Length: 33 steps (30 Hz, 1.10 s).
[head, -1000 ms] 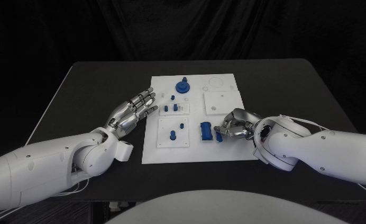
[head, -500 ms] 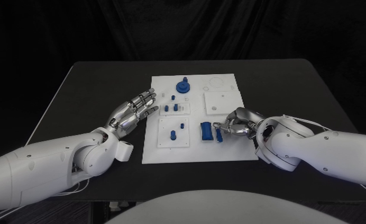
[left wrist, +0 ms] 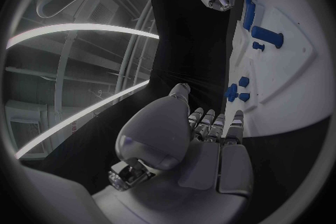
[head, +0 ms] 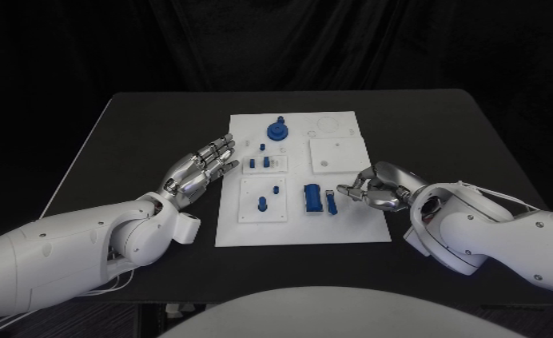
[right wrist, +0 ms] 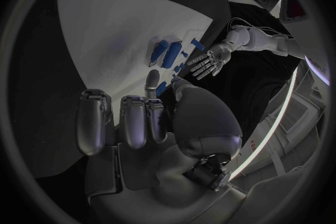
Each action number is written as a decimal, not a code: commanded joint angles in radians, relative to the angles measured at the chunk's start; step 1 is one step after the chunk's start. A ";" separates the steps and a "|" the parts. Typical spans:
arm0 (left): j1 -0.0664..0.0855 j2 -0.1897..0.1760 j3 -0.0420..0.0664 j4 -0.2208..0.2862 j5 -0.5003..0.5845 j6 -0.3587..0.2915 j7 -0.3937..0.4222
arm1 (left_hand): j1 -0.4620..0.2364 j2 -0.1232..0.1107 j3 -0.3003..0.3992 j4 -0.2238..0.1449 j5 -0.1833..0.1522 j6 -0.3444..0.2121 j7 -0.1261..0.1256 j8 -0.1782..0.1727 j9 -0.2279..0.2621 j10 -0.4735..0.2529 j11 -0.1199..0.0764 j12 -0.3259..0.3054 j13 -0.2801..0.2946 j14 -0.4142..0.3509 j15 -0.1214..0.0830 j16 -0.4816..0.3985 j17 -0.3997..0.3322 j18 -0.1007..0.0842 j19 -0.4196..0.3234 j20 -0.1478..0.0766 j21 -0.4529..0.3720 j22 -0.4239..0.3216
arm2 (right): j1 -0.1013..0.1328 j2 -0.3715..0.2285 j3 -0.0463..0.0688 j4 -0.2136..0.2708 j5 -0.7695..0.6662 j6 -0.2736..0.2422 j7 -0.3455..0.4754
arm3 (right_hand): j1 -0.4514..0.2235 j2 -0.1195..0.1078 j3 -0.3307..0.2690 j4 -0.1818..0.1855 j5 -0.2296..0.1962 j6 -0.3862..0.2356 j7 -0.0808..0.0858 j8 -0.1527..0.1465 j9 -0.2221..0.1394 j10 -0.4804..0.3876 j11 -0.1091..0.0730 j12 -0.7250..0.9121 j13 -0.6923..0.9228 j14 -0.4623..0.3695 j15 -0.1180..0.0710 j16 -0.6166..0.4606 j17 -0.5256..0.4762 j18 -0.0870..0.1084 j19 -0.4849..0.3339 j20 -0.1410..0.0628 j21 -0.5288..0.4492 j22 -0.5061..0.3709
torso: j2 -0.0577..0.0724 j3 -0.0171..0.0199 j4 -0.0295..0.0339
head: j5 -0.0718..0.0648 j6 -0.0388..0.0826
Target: Assemble the parts on the task board
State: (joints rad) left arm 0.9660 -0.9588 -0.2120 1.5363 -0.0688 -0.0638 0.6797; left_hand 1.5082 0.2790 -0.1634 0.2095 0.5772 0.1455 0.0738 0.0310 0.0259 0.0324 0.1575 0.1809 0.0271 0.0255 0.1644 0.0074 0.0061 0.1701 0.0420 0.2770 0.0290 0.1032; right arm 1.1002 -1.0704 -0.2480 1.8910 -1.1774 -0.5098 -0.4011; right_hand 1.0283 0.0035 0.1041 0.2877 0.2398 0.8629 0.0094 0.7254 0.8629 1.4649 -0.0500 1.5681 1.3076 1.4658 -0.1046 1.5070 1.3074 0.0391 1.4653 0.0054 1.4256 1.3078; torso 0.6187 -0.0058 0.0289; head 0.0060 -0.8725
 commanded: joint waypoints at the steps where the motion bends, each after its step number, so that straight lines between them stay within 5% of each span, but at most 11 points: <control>1: -0.002 0.001 0.001 0.002 -0.001 0.008 0.037 | 0.012 -0.002 0.007 -0.002 0.007 0.004 0.006 0.006 0.002 0.002 -0.002 0.005 0.001 -0.002 0.006 0.003 0.002 0.008 -0.002 0.006 0.006 0.001 | -0.003 -0.013 0.000 0.015 -0.023 0.019 0.011 | 0.029 -0.005 0.004 -0.010 0.035 -0.008 -0.001 0.004 0.003 0.106 -0.007 0.003 0.263 0.082 -0.009 -0.001 0.142 -0.003 0.048 -0.006 0.002 0.216 | -0.001 -0.0001 -0.0005 | -0.001 0.000; 8: -0.003 0.002 0.001 0.002 -0.001 0.007 0.036 | 0.012 -0.002 0.007 -0.002 0.007 0.004 0.006 0.006 0.002 0.002 -0.002 0.005 0.001 -0.002 0.006 0.003 0.002 0.008 -0.002 0.006 0.006 0.001 | -0.012 -0.017 0.000 0.018 -0.024 0.078 0.001 | 0.088 -0.019 0.017 -0.029 0.087 0.001 -0.007 0.011 0.009 0.106 -0.012 0.003 0.263 0.082 -0.013 0.000 0.143 -0.004 0.049 -0.009 0.005 0.216 | -0.001 -0.0001 -0.0003 | 0.000 0.000; 33: -0.010 0.002 0.001 0.001 -0.001 0.009 0.036 | 0.012 -0.002 0.010 -0.004 0.008 0.004 0.006 0.006 0.002 0.002 -0.001 0.005 0.001 -0.002 0.005 0.004 0.002 0.008 -0.002 0.005 0.006 0.001 | -0.023 0.031 0.000 -0.025 -0.024 0.123 -0.015 | 0.125 -0.035 0.006 -0.033 -0.008 0.008 -0.008 0.018 0.018 0.106 -0.014 0.003 0.263 0.080 -0.014 -0.004 0.136 -0.003 0.048 -0.011 0.001 0.215 | -0.001 -0.0001 0.0003 | -0.002 0.000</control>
State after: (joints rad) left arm 0.9574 -0.9573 -0.2120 1.5351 -0.0689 -0.0638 0.6797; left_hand 1.5118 0.2755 -0.1591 0.2052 0.5812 0.1485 0.0769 0.0310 0.0266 0.0324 0.1575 0.1809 0.0270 0.0255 0.1644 0.0074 0.0068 0.1701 0.0419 0.2769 0.0290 0.1030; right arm 1.0801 -1.0399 -0.2482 1.8681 -1.1949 -0.3982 -0.4033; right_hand 1.1442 -0.0330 0.1120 0.2577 0.2347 0.8666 0.0057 0.7396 0.8796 1.4650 -0.0572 1.5681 1.3074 1.4658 -0.1117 1.5070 1.3073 0.0390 1.4688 0.0019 1.4255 1.3076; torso 0.6183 -0.0058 0.0290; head 0.0033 -0.8725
